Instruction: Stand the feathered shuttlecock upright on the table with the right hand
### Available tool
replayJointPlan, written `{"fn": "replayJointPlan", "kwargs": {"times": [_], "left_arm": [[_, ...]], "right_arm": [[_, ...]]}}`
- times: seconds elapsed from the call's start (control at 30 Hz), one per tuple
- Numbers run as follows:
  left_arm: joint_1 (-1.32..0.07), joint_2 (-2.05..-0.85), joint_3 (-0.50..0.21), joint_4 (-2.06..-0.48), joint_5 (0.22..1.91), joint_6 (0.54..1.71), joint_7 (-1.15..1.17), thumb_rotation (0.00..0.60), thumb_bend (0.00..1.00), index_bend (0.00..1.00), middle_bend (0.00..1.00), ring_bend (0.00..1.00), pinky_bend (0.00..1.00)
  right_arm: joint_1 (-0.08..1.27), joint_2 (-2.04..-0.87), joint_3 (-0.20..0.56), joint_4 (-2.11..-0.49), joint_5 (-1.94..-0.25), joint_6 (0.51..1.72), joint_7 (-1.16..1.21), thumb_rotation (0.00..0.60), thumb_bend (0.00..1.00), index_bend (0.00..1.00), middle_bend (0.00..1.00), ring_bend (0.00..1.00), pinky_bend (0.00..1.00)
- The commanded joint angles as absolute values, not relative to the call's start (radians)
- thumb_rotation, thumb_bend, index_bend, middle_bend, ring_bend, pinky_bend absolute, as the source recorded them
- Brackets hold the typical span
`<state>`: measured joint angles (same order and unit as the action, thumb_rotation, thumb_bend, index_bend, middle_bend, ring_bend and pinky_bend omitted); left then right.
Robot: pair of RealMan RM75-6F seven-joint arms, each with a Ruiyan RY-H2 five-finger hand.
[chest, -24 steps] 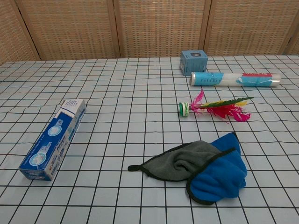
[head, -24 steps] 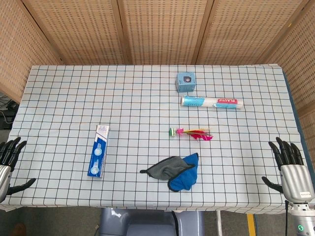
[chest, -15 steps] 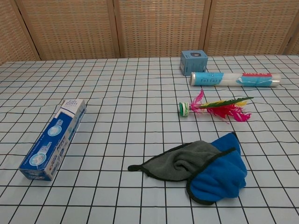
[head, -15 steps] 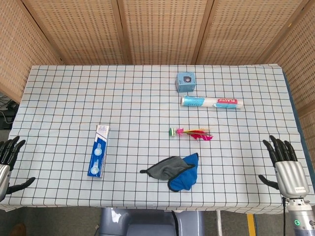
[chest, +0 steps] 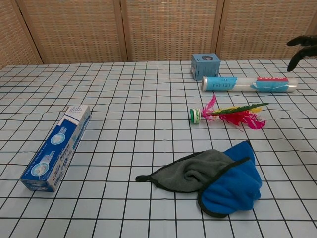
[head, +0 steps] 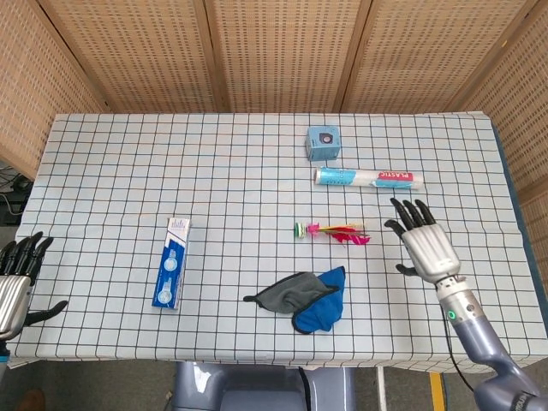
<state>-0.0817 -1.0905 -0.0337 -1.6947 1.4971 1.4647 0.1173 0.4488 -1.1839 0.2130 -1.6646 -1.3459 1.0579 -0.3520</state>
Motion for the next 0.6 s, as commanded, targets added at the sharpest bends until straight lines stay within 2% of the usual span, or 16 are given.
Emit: {"fn": "replayJointPlan", "kwargs": {"times": [0.03,0.27,0.6], "left_arm": [[-0.09,-1.099,-0.039,-1.693,1.482,1.45,0.13,0.6,0.0,0.0,0.0,0.0,0.0],[-0.105,-1.11,-0.046,-1.691,1.448,1.419,0.152,0.6,0.0,0.0,0.0,0.0,0.0],[-0.113,-1.119,-0.048,-1.686,1.422,1.404,0.168,0.6,0.0,0.0,0.0,0.0,0.0]], "right_arm": [[0.511,-1.25,0.238,-1.614,-1.275,0.991,-0.412,0.6,0.19,0.36,0.0,0.0,0.0],[0.591,-1.364,0.238,-1.516,-1.189,0.941,-0.496,0.6,0.39,0.41,0.0,0.0,0.0],[0.654,-1.468,0.221,-1.415,-1.126,0.94,-0.567,0.6,0.48,0.47,0.0,0.0,0.0]]}}
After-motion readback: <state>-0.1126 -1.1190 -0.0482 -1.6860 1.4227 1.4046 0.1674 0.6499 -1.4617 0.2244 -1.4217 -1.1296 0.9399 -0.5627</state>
